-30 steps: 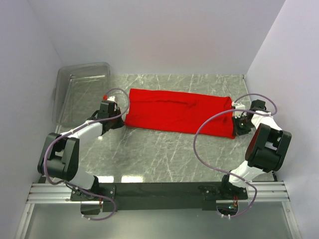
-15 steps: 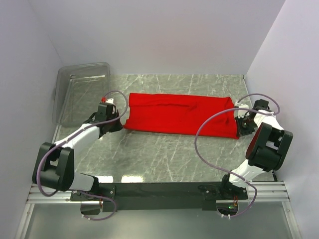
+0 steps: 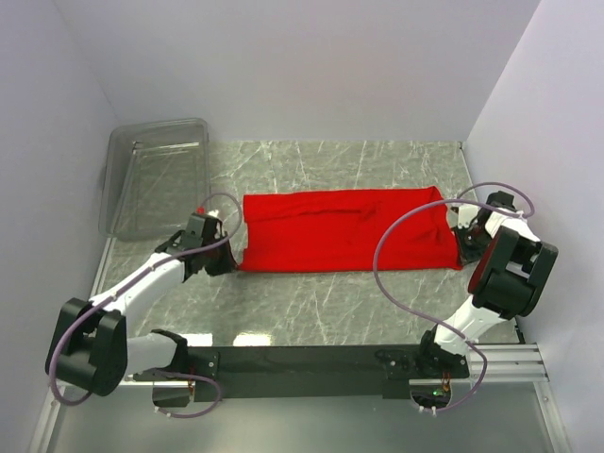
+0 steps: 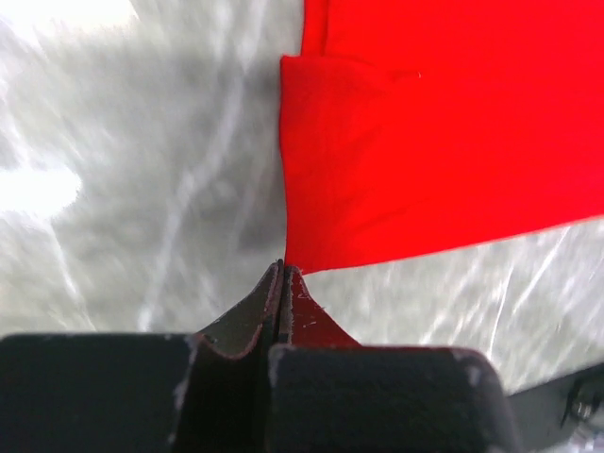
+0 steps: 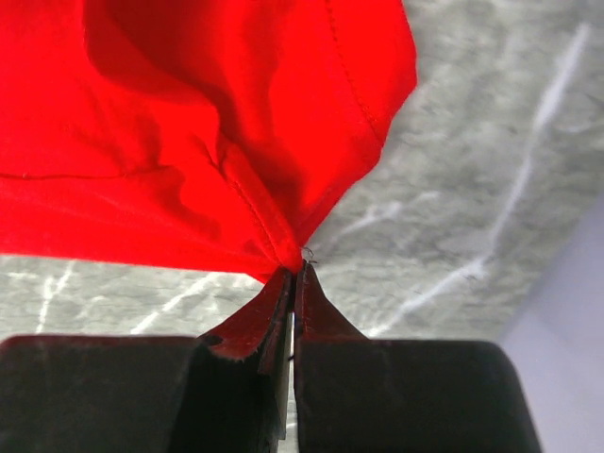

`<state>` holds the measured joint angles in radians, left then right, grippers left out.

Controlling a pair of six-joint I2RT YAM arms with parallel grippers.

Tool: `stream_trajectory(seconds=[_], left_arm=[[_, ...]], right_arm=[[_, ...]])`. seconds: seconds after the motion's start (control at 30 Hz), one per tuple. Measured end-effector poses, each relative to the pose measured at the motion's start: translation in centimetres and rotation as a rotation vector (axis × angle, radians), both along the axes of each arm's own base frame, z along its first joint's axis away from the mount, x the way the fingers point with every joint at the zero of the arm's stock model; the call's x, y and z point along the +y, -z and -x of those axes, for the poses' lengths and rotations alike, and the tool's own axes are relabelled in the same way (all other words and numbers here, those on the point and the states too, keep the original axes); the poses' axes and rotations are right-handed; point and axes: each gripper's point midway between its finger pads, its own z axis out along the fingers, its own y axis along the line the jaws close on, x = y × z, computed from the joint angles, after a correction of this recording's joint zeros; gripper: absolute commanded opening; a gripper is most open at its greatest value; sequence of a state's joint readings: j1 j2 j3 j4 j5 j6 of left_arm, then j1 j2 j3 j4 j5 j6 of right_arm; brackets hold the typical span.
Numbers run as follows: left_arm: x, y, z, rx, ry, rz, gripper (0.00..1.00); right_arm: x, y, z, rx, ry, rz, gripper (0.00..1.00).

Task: Fold and stack the t-shirts
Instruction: Adjust the T-shirt at the center of the board.

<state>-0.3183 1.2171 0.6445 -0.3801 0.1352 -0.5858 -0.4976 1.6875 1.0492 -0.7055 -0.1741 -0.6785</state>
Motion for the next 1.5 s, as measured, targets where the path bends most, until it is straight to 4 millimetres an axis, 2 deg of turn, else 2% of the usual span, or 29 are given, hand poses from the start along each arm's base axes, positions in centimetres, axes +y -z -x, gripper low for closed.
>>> stream_trajectory(seconds=[0.13,0.23,0.27,0.33,0.37,0.43,0.6,0.67,0.73,0.87,0.93,1.03,1.2,1.3,1.4,1.5], left_arm=[[-1.8,0.0,2.2,0.048,0.041,0.021,0.01],[-2.0,0.2,3.1,0.081,0.027,0.020,0.01],[-1.9,0.0,3.2,0.082,0.019,0.018,0.10],[-1.4,-0.7,3.4,0.065,-0.005,0.009,0.25],[-1.0,-1.4,3.4,0.045,-0.023,0.003,0.37],[-0.5,-3.5,2.9,-0.012,-0.055,-0.002,0.55],[-0.3,-9.7,0.2,-0.181,-0.080,0.004,0.68],[-0.3,-10.9,-0.8,-0.223,-0.075,-0.007,0.73],[-0.4,-10.9,-1.7,-0.243,-0.067,-0.024,0.74],[-0.7,-9.1,-3.3,-0.215,-0.038,-0.073,0.74],[-0.9,-8.5,-4.3,-0.205,-0.023,-0.098,0.75],[-1.1,-8.6,-5.7,-0.230,-0.014,-0.099,0.74],[-1.1,-8.4,-7.4,-0.257,-0.005,-0.098,0.75],[-0.9,-8.3,-8.3,-0.286,-0.016,-0.091,0.76],[-0.2,-7.9,-8.9,-0.304,-0.029,-0.082,0.76],[0.8,-7.2,-9.9,-0.305,-0.048,-0.078,0.75]], right_arm=[[-1.0,-0.1,0.2,0.004,0.019,0.034,0.02],[-1.3,-0.2,0.2,0.001,0.026,0.044,0.11],[-1.3,-0.3,0.2,-0.003,0.026,0.045,0.26],[-1.3,-0.7,0.1,-0.016,0.025,0.050,0.45],[-1.4,-1.1,0.0,-0.026,0.022,0.054,0.49],[-1.7,-2.1,-0.6,-0.050,0.015,0.065,0.54],[-2.7,-6.4,-4.3,-0.182,0.001,0.082,0.56],[-2.5,-7.8,-5.5,-0.236,-0.013,0.073,0.58],[-2.0,-8.8,-6.6,-0.273,-0.039,0.057,0.58],[-0.2,-9.2,-8.1,-0.275,-0.108,0.018,0.60],[0.7,-8.7,-8.1,-0.273,-0.130,-0.006,0.61],[1.5,-8.0,-7.4,-0.256,-0.148,-0.041,0.57],[2.7,-8.1,-7.4,-0.267,-0.177,-0.103,0.56],[3.0,-8.2,-8.0,-0.290,-0.165,-0.125,0.59],[3.1,-8.5,-9.9,-0.324,-0.123,-0.156,0.64],[2.6,-9.1,-14.7,-0.367,-0.088,-0.162,0.65]])
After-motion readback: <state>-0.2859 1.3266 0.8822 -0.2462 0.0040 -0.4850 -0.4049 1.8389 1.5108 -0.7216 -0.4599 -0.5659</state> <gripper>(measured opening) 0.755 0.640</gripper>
